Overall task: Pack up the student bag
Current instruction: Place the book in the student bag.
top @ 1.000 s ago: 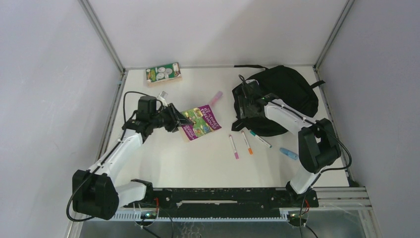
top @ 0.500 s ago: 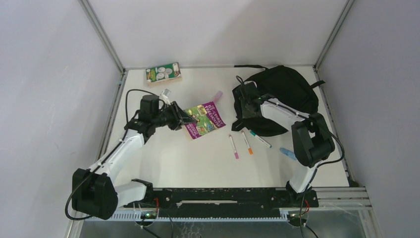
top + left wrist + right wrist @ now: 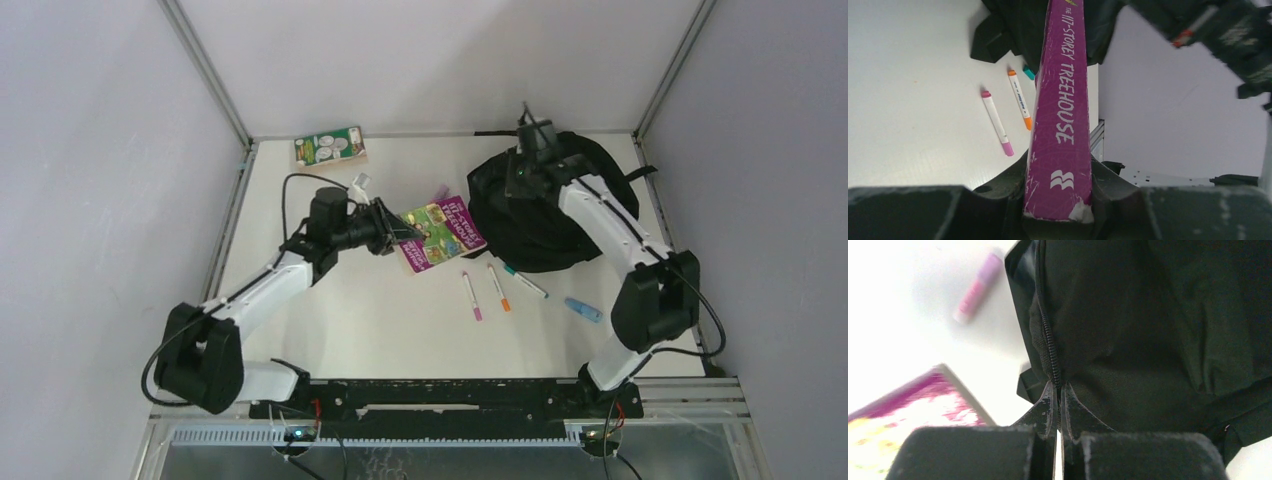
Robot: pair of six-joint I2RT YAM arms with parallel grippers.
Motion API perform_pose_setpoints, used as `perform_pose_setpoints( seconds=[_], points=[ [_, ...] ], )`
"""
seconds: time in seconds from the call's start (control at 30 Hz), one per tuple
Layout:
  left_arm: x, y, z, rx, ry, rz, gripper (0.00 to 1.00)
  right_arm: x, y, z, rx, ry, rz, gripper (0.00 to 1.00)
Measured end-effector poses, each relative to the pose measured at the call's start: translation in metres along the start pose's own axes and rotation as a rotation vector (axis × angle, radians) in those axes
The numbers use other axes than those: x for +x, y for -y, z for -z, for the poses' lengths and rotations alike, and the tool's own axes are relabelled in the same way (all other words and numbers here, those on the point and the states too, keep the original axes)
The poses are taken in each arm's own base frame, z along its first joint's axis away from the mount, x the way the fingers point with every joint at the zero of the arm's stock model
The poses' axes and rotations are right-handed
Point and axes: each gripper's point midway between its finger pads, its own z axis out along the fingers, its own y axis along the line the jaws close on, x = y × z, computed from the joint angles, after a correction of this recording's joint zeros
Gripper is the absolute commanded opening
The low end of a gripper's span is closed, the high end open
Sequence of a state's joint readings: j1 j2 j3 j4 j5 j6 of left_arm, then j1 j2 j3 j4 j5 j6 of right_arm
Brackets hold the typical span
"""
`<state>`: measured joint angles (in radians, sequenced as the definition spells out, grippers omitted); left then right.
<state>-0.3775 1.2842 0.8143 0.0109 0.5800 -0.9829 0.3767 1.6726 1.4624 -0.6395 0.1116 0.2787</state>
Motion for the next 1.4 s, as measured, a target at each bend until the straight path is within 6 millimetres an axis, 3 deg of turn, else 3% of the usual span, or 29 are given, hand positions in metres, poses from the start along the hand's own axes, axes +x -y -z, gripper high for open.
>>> perform_pose_setpoints(
  seconds=[0.17,0.3,0.57,0.67,0.97,1.17,1.4],
  points=[
    [0.014,-0.01,-0.032,-0.005,-0.062,0.067,0.0,-0.037,0.009,0.04,-0.093,0.076,-0.128,0.0],
    [0.012,-0.015,-0.055,-0.009,-0.084,0.129,0.0,-0.049,0.017,0.057,-0.172,0.089,-0.209,0.0],
    [-0.031,0.033,-0.125,0.144,-0.068,0.212,0.0,-0.047,0.008,0.062,-0.268,0.052,-0.266,0.0],
    [-0.037,0.038,-0.152,0.161,-0.075,0.234,0.0,-0.048,0.006,0.064,-0.288,0.047,-0.28,0.0],
    [-0.026,0.011,-0.228,0.101,-0.132,0.297,0.0,-0.055,-0.002,0.08,-0.364,0.067,-0.309,0.0],
    [-0.021,0.032,-0.274,0.139,-0.152,0.278,0.0,-0.056,-0.013,0.084,-0.429,0.062,-0.306,0.0],
    [-0.011,0.05,-0.312,0.173,-0.149,0.26,0.0,-0.054,-0.02,0.084,-0.452,0.055,-0.297,0.0]
  ],
)
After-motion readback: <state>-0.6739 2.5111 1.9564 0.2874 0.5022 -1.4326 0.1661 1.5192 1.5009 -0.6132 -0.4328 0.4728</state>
